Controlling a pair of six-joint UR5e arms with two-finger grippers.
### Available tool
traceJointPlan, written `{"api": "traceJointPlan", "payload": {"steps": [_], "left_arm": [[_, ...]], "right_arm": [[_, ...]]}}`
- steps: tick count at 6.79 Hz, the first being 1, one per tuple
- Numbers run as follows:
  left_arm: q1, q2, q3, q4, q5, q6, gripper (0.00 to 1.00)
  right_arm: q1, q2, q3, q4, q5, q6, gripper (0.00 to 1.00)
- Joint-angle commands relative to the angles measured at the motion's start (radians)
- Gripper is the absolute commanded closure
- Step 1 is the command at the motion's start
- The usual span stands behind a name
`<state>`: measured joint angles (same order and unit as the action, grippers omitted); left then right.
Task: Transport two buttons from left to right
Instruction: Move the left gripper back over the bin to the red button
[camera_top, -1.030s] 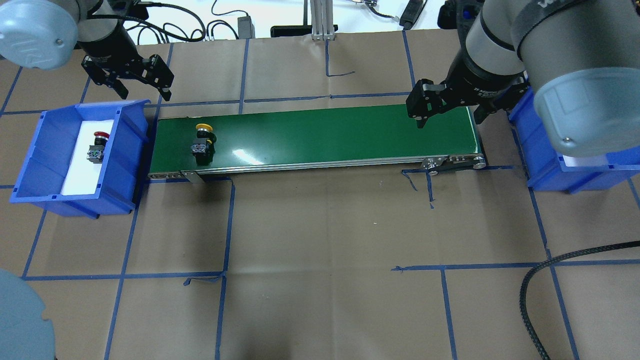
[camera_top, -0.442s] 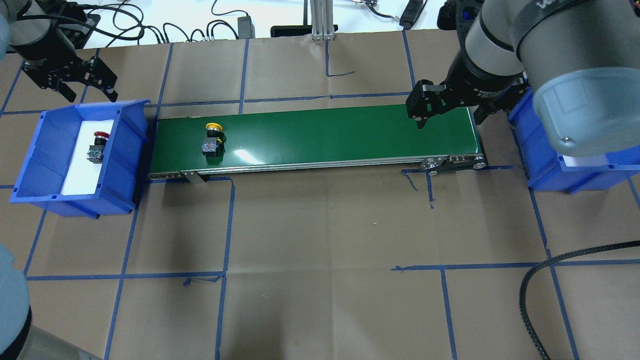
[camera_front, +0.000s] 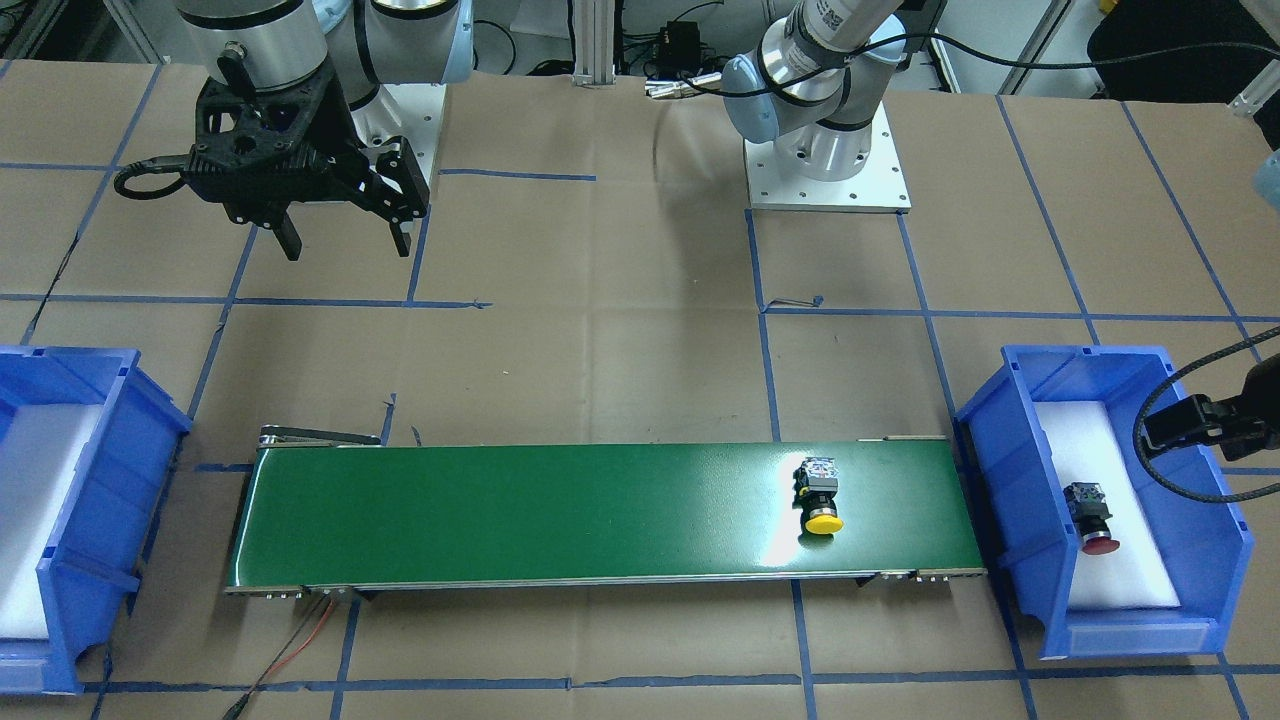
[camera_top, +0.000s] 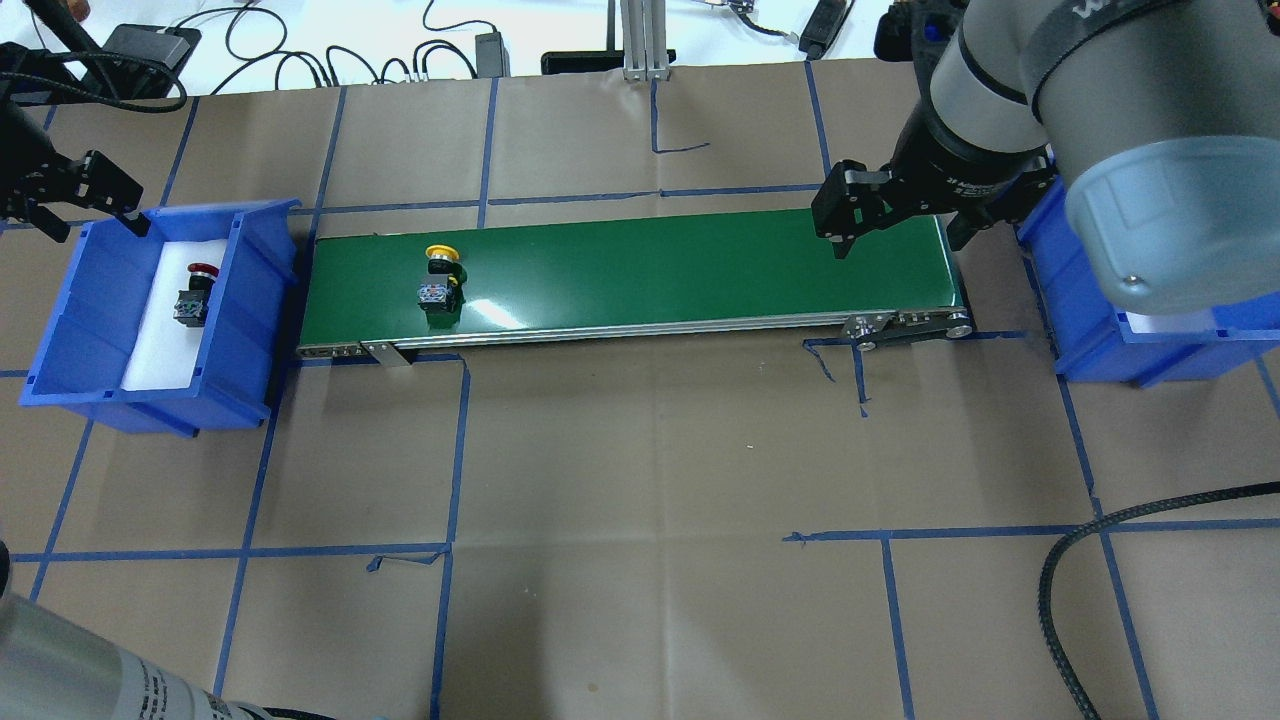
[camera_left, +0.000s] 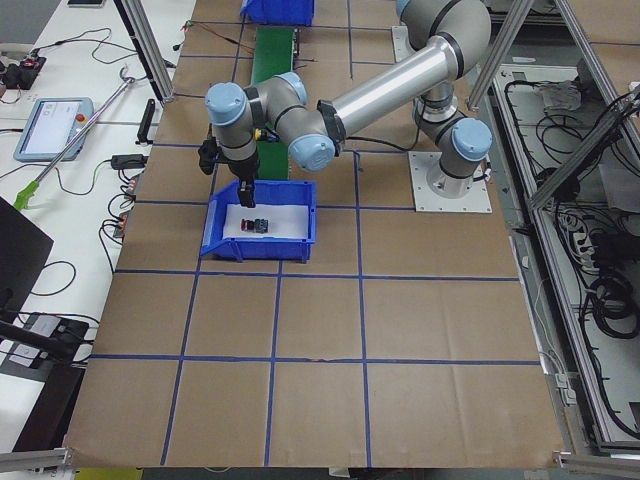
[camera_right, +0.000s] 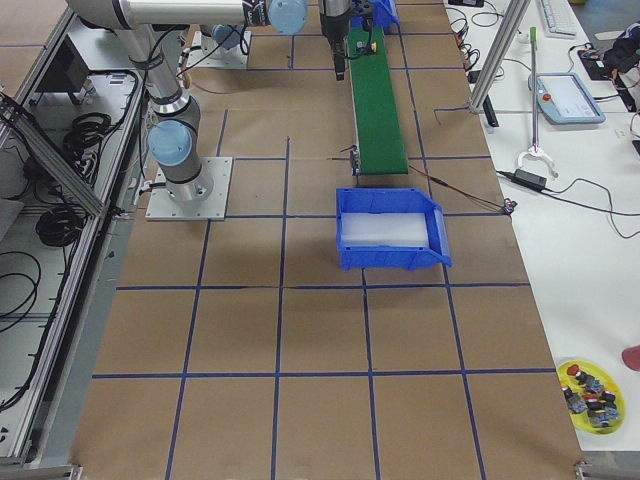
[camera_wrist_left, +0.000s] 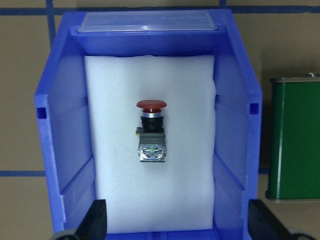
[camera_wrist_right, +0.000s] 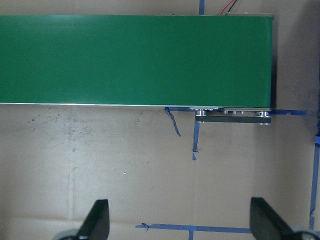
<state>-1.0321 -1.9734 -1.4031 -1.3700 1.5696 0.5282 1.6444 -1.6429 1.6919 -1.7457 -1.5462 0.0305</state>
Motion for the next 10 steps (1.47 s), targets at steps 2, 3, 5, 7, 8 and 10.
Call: {"api": "traceJointPlan", "payload": {"steps": [2, 3, 5, 7, 8, 10], "left_arm": [[-0.005, -0.053, -0.043, 0.074, 0.000, -0.002, 0.00], [-0.005, -0.071, -0.077, 0.139, 0.000, -0.002, 0.00], [-0.005, -0.108, -0.148, 0.277, 0.000, -0.002, 0.00], [-0.008, -0.150, -0.169, 0.345, 0.000, -0.002, 0.00], [-0.022, -0.153, -0.177, 0.344, 0.003, -0.004, 0.00], [-0.042, -0.150, -0.174, 0.345, 0.010, -0.008, 0.00]], "right_arm": [[0.000, 0.000, 0.000, 0.000, 0.000, -0.001, 0.00], [0.000, 0.000, 0.000, 0.000, 0.000, -0.001, 0.00], [0.000, 0.000, 0.000, 0.000, 0.000, -0.001, 0.00], [0.000, 0.000, 0.000, 0.000, 0.000, -0.001, 0.00], [0.000, 0.000, 0.000, 0.000, 0.000, 0.000, 0.00], [0.000, 0.002, 0.000, 0.000, 0.000, -0.001, 0.00]]}}
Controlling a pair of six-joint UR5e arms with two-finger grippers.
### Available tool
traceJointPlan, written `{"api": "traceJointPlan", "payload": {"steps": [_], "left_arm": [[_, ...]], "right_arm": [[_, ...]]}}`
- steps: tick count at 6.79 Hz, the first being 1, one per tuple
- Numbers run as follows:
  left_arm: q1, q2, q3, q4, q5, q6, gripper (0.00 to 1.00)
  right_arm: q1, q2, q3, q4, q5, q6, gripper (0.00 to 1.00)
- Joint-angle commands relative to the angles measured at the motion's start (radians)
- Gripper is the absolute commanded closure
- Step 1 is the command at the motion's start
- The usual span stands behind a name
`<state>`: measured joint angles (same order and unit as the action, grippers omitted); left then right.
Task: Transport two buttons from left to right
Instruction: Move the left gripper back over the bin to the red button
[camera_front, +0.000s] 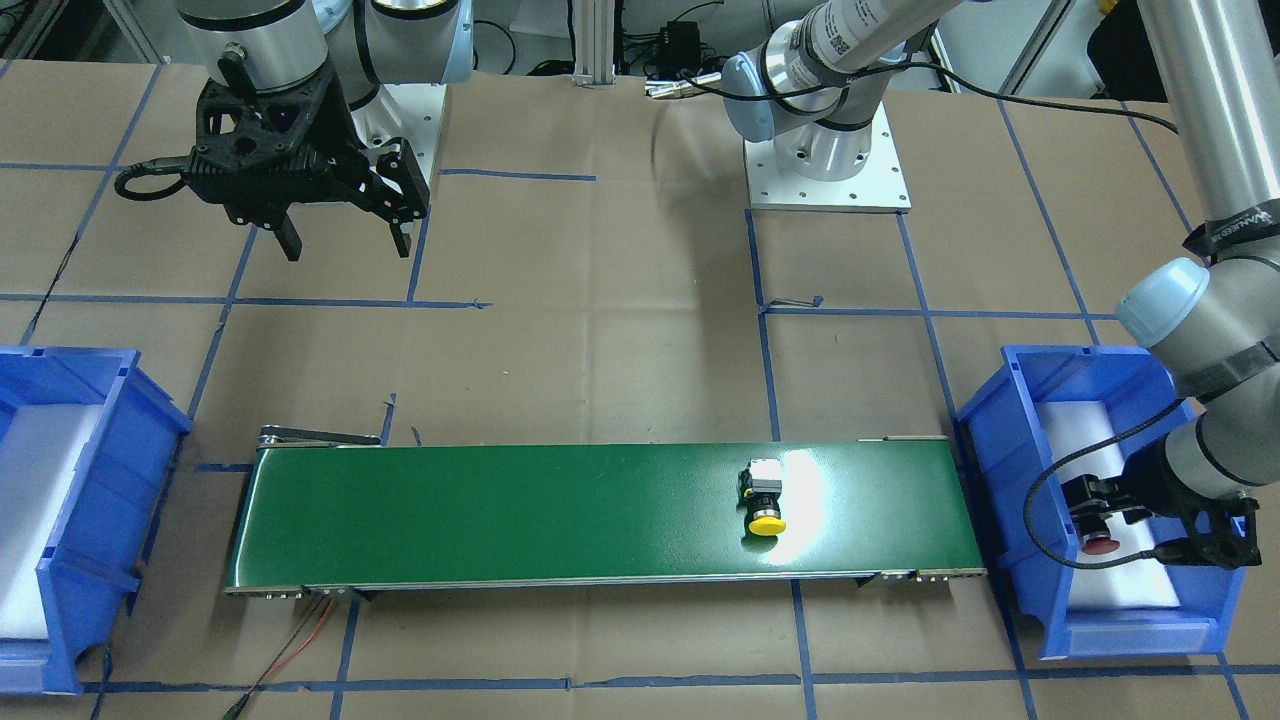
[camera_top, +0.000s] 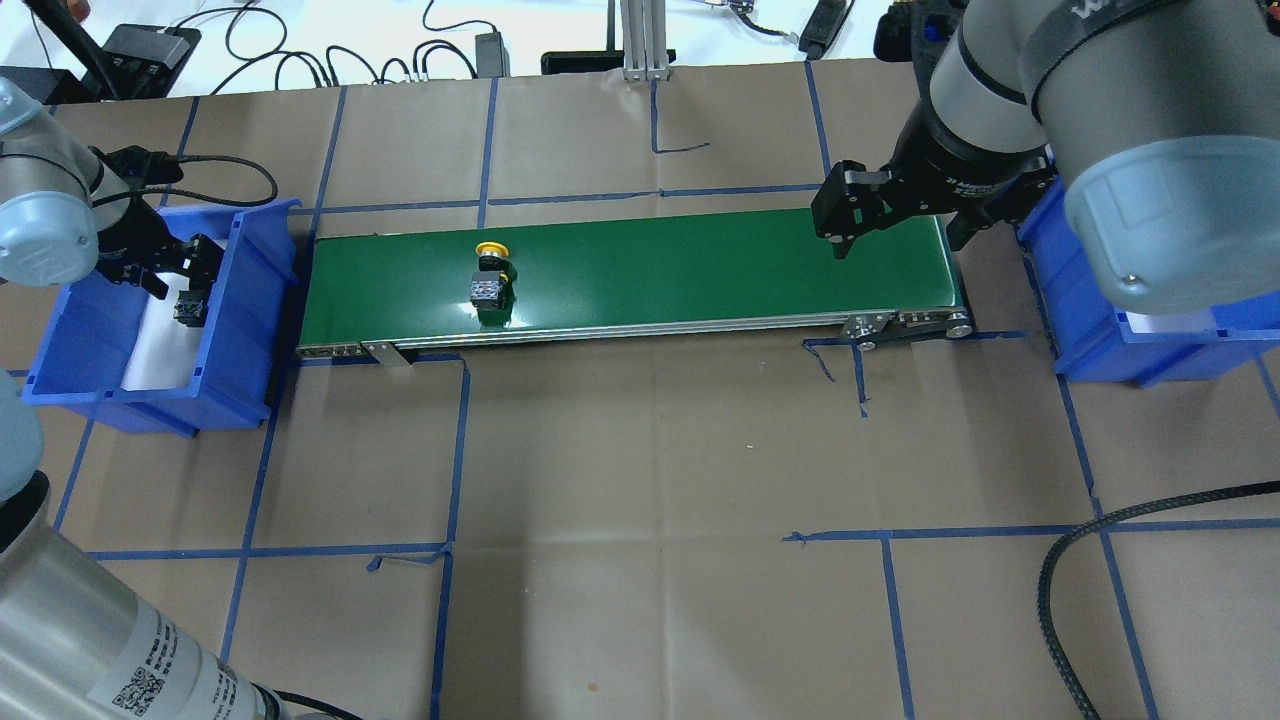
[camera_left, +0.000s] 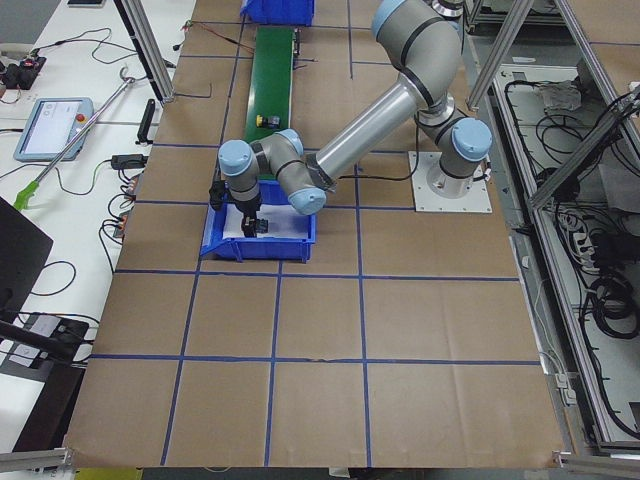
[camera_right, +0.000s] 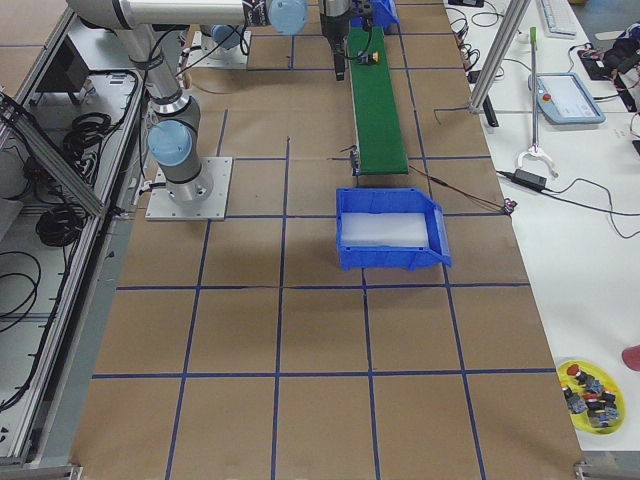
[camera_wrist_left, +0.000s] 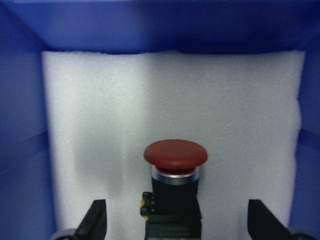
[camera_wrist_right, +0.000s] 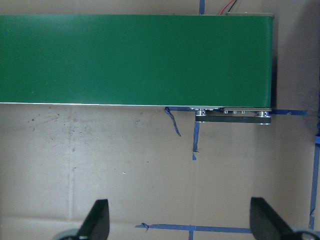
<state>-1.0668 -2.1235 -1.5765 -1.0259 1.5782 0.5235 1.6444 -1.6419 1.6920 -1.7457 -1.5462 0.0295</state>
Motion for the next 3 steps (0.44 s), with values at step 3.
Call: {"api": "traceJointPlan", "payload": {"steps": [3], "left_arm": [[-0.002, -0.015, 0.000, 0.003, -0.007, -0.002, 0.13]], "right_arm": [[0.000, 0.002, 0.000, 0.000, 0.000, 0.000, 0.00]]}}
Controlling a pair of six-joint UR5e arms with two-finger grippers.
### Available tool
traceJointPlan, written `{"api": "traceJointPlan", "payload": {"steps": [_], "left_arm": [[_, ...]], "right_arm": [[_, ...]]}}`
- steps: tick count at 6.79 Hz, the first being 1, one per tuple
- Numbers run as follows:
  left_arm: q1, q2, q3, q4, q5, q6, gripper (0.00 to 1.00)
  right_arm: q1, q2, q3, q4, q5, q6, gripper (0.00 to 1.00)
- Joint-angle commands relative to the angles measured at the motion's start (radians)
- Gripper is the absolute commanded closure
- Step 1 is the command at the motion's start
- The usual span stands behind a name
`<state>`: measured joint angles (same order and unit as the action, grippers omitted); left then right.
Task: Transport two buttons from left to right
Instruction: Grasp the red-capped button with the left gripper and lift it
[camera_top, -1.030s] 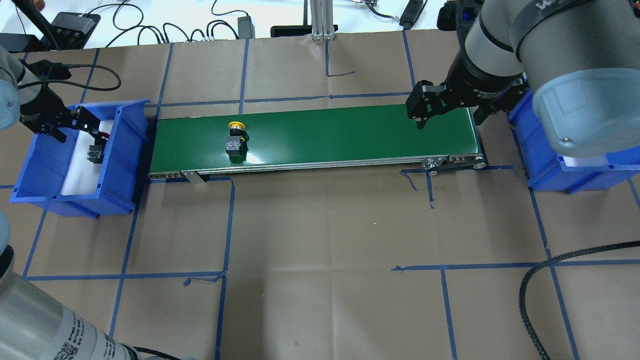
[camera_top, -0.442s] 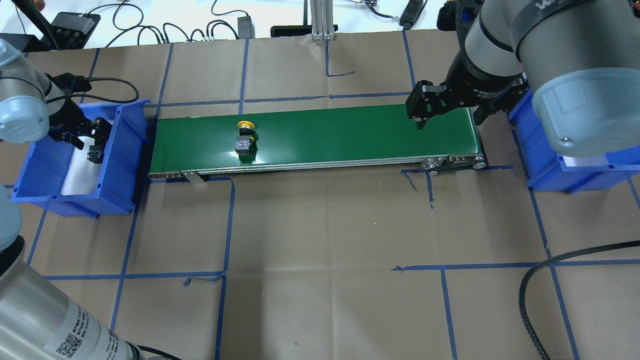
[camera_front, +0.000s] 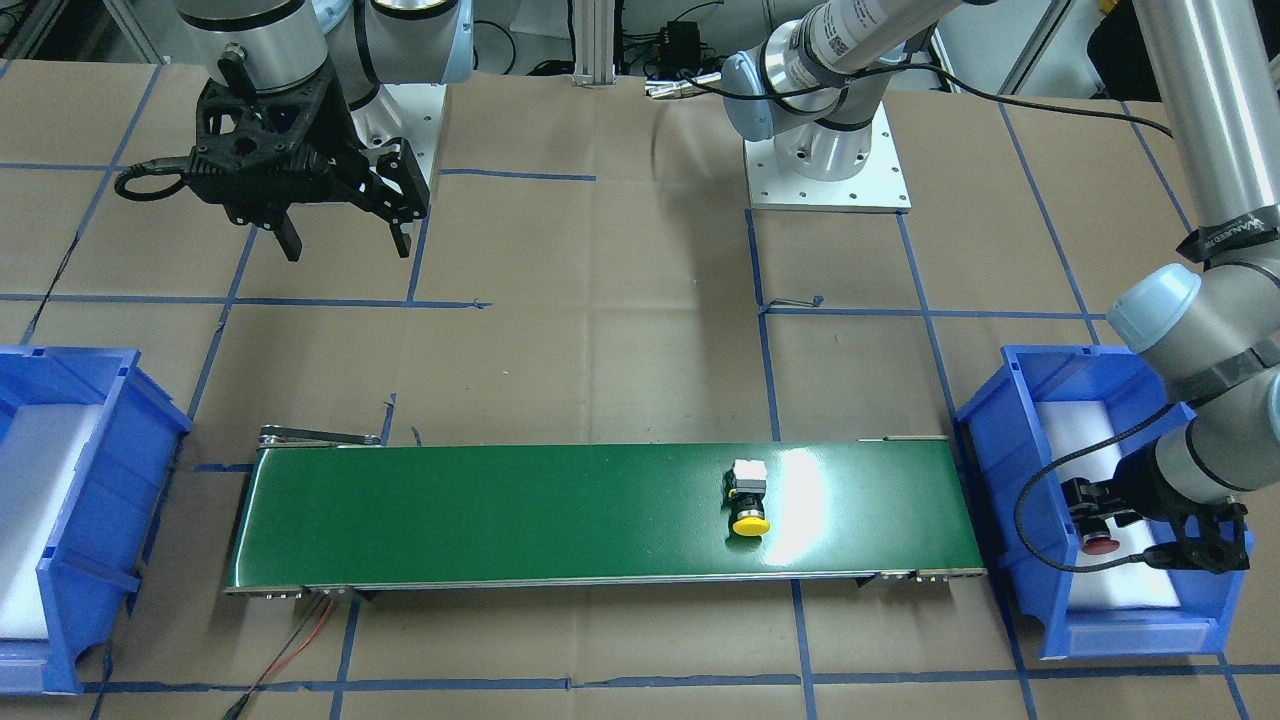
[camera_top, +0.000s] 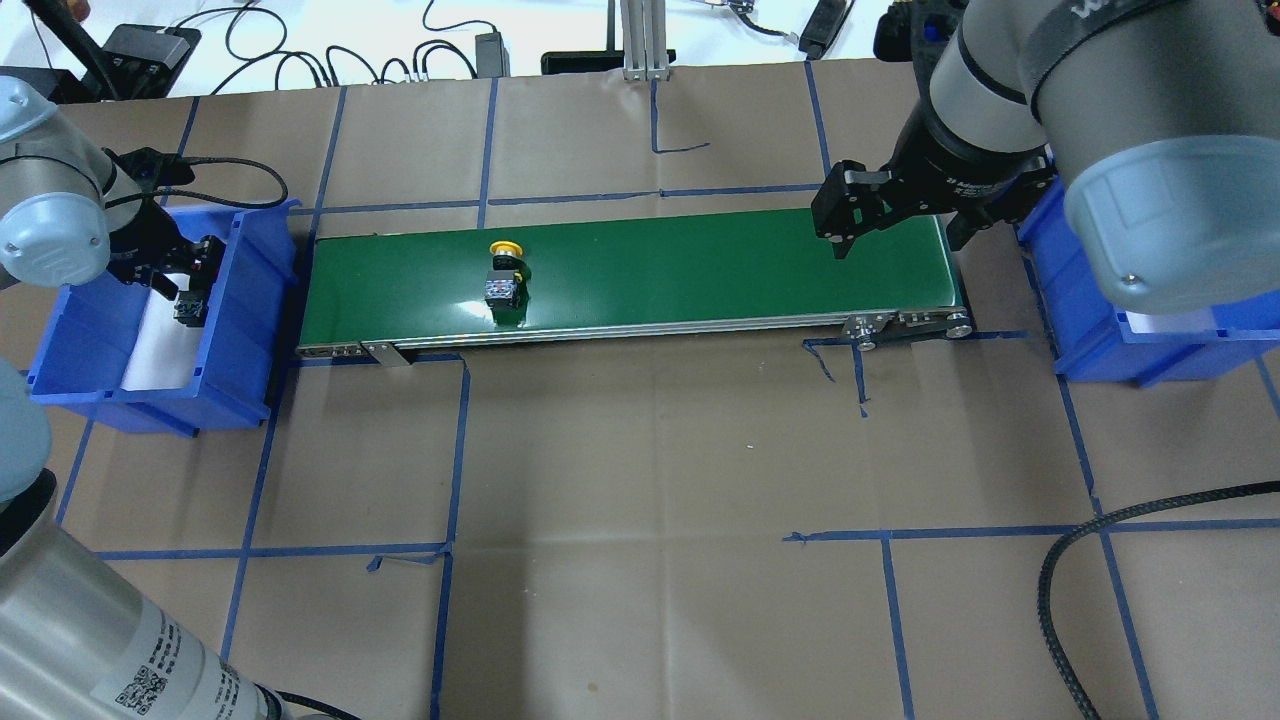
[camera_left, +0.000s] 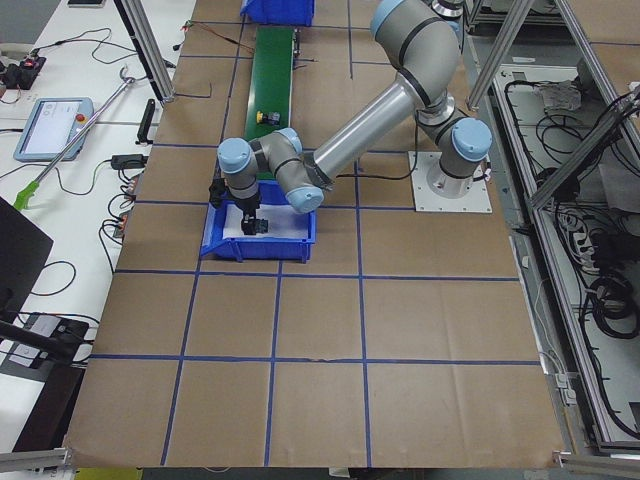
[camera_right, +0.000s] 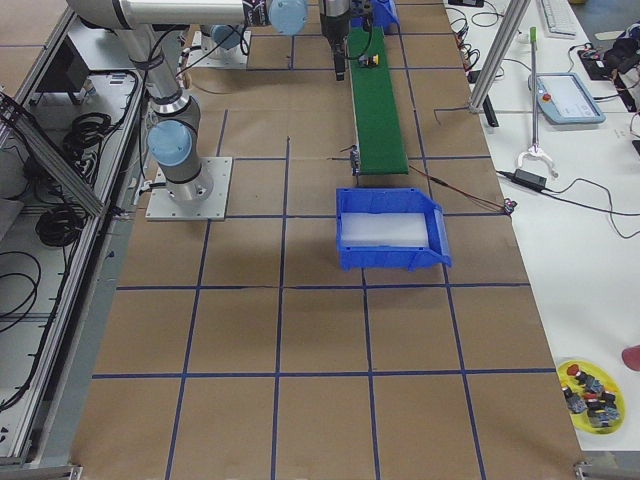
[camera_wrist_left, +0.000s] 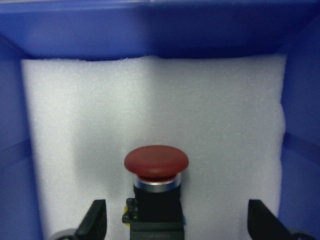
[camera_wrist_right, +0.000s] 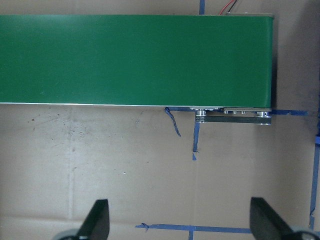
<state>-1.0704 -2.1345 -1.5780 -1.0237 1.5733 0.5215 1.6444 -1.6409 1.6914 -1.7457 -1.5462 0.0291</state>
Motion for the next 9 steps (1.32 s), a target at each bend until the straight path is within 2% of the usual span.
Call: {"api": "traceJointPlan", "payload": {"steps": [1, 2, 3, 4, 6, 7, 9], "left_arm": [[0.001, -0.004, 0.009, 0.001, 0.004, -0.002, 0.45], [0.003, -0.004, 0.010, 0.001, 0.005, -0.003, 0.71], [0.004, -0.004, 0.018, -0.001, 0.002, -0.002, 0.88], [0.006, -0.002, 0.036, -0.015, 0.001, -0.003, 0.99], [0.003, 0.040, 0.052, -0.062, 0.001, -0.005, 1.00], [0.001, 0.079, 0.100, -0.164, 0.005, -0.005, 1.00], [0.001, 0.105, 0.301, -0.451, 0.010, -0.005, 1.00]], "right_arm": [[0.000, 0.001, 0.001, 0.000, 0.000, 0.000, 0.00], [0.000, 0.000, -0.001, 0.000, 0.000, 0.000, 0.00], [0.000, 0.001, -0.001, 0.000, 0.000, 0.000, 0.00], [0.000, 0.000, -0.001, -0.002, 0.000, 0.000, 0.00], [0.000, 0.000, -0.001, -0.002, 0.000, 0.000, 0.00], [0.000, 0.000, -0.001, -0.002, 0.000, 0.000, 0.00], [0.000, 0.000, -0.001, -0.002, 0.000, 0.000, 0.00]]}}
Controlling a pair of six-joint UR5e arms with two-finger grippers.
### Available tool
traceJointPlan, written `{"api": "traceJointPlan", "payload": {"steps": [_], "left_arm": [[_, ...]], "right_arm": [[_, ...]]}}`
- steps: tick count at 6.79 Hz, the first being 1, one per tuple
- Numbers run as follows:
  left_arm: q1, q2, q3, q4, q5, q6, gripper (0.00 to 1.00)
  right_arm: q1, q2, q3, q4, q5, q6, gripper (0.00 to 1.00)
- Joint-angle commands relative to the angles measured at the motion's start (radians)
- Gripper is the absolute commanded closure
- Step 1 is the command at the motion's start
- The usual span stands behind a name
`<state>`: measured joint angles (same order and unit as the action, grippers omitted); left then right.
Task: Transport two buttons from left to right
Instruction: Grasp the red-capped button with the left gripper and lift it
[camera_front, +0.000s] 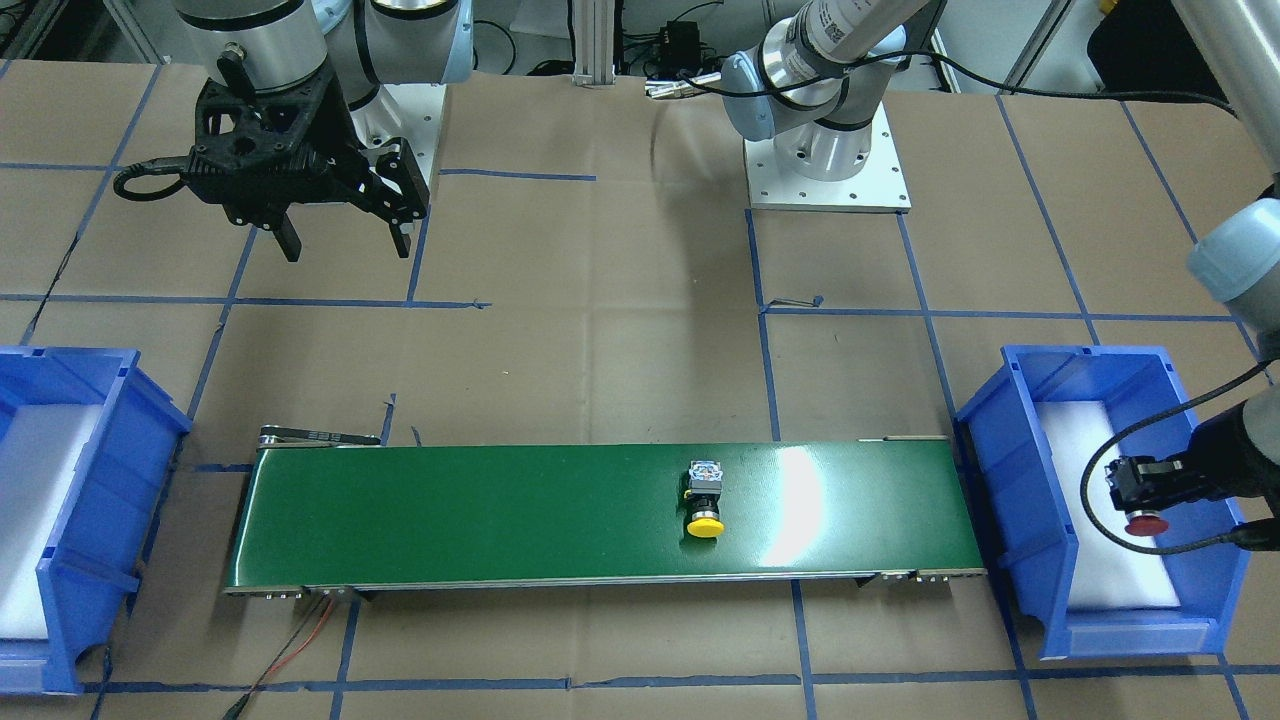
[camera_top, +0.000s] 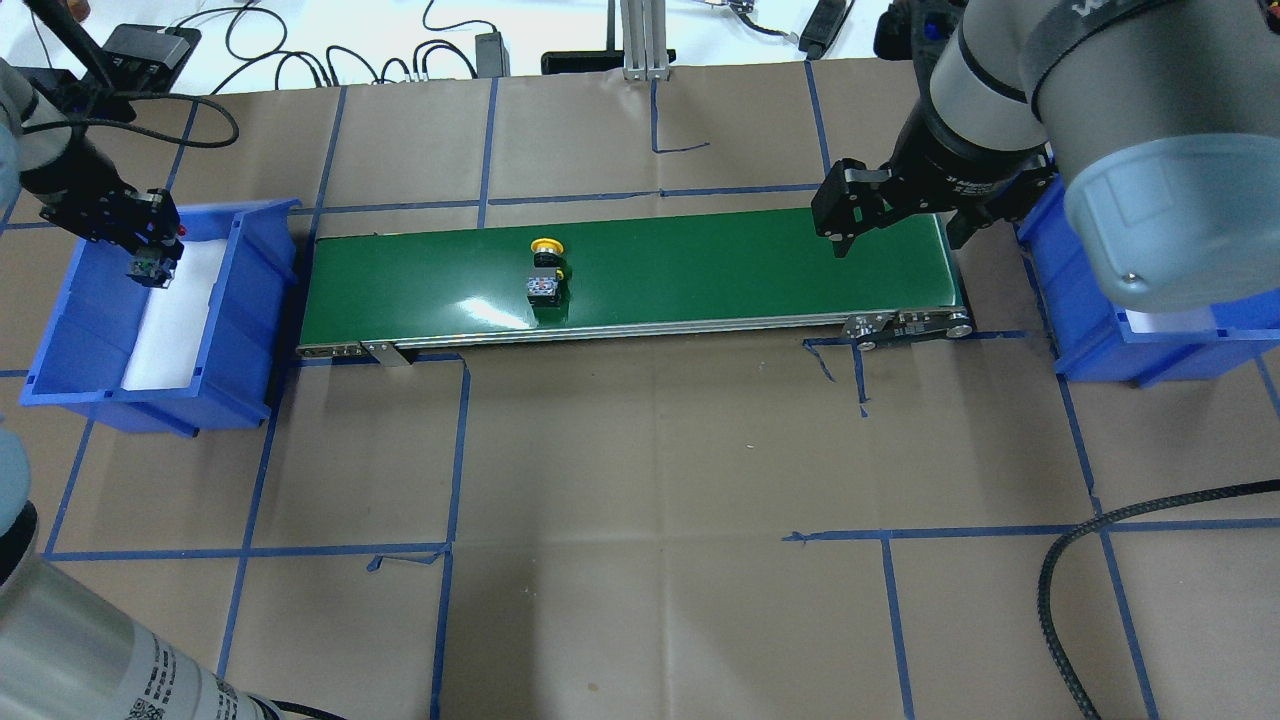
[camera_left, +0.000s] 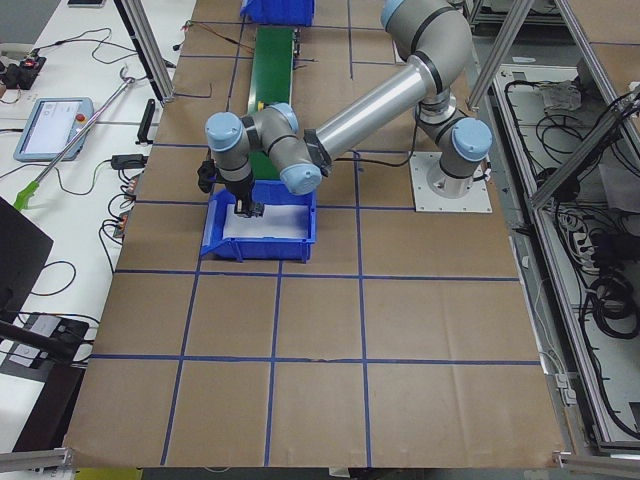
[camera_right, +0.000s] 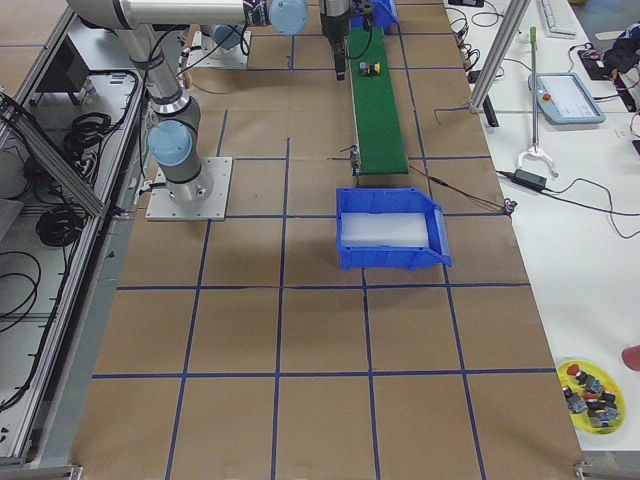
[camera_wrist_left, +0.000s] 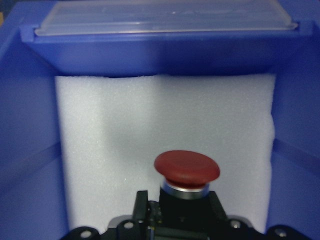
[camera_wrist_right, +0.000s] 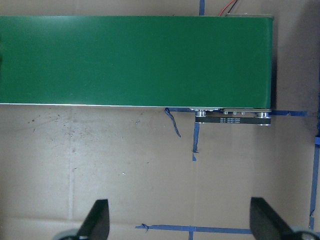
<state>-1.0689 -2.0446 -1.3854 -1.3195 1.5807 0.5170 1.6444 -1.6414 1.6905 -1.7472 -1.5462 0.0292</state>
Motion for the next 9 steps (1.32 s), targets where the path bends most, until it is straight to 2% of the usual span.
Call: {"api": "traceJointPlan", "payload": {"steps": [1, 5, 7, 9], "left_arm": [[-0.003, 0.029, 0.185, -0.264, 0.004, -0.011, 1.00], [-0.038, 0.038, 0.186, -0.280, -0.004, -0.096, 1.00], [-0.092, 0.062, 0.146, -0.270, -0.001, -0.207, 1.00], [-0.198, 0.092, 0.083, -0.226, -0.001, -0.401, 1.00]], "right_arm": [[0.000, 0.000, 0.000, 0.000, 0.000, 0.000, 0.00], [0.000, -0.002, 0.000, 0.000, 0.000, 0.000, 0.00], [0.000, 0.000, 0.000, 0.000, 0.000, 0.000, 0.00], [0.000, 0.000, 0.000, 0.000, 0.000, 0.000, 0.00]]}}
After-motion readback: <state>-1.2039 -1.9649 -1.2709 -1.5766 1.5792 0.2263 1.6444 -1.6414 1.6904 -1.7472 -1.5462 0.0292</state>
